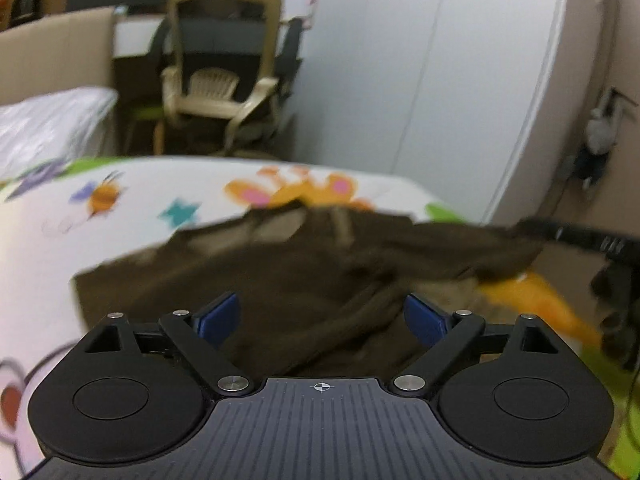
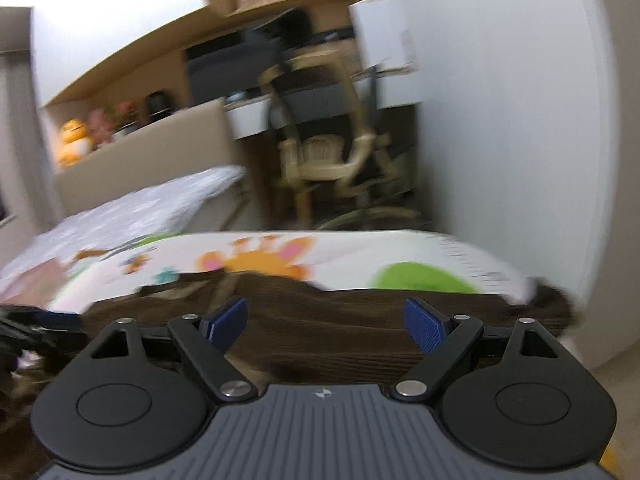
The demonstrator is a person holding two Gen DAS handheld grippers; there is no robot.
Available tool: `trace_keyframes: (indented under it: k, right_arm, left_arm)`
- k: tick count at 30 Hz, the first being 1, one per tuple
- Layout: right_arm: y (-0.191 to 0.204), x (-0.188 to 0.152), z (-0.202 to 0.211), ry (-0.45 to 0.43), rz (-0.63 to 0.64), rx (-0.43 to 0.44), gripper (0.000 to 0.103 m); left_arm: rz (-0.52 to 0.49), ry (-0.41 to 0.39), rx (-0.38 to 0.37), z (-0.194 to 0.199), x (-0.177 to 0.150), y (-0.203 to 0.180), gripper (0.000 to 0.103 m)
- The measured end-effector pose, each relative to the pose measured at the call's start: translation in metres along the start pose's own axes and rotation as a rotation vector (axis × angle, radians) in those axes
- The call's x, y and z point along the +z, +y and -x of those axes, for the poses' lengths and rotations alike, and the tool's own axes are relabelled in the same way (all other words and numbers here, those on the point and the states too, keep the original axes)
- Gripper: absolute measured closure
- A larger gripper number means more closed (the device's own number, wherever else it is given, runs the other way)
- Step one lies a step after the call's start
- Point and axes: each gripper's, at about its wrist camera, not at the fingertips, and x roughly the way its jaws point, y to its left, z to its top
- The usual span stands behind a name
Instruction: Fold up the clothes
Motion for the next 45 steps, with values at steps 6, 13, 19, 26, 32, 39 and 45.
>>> trace_keyframes:
  k: [6,13,19,26,32,39,45]
  right_arm:
    - [0.065,0.015,-0.074,0.191,0.121,0.160,0.038]
    - [0.104,-0.008,-0.134,0.291,0.192,0.102,0.069]
    - [0.114,0.028,-0.104,0.125,0.296,0.059,0.083]
    - [0.089,0.012,-0.122,0.245,0.308,-0.056,0.060]
    - [0.045,0.024,-0.084,0.162,0.229,-0.104,0.030]
    - [-0.086,0.038,-0.009,0.021,-0.039,-0.381,0.030]
    - [-0.184,0.003,0.030,0.031,-0.466,-0.387,0.030]
  left_arm:
    - [0.068,0.022,0.077,0.018,-0.015,0.027,0.006]
    - [0.133,0.008,0.103,0.030,-0.020,0.046,0.005]
    - [0.127,-0.025,0.087,0.035,-0.013,0.044,0.004]
    - [0.111,-0.005,0.075,0.027,-0.012,0.035,0.004]
    - [0.091,0.002,0.076,0.026,-0.012,0.029,0.003]
    - [0.101,0.029,0.062,0.023,-0.021,0.025,0.002]
    - [0.106,0.036,0.044,0.019,-0.021,0.017,0.001]
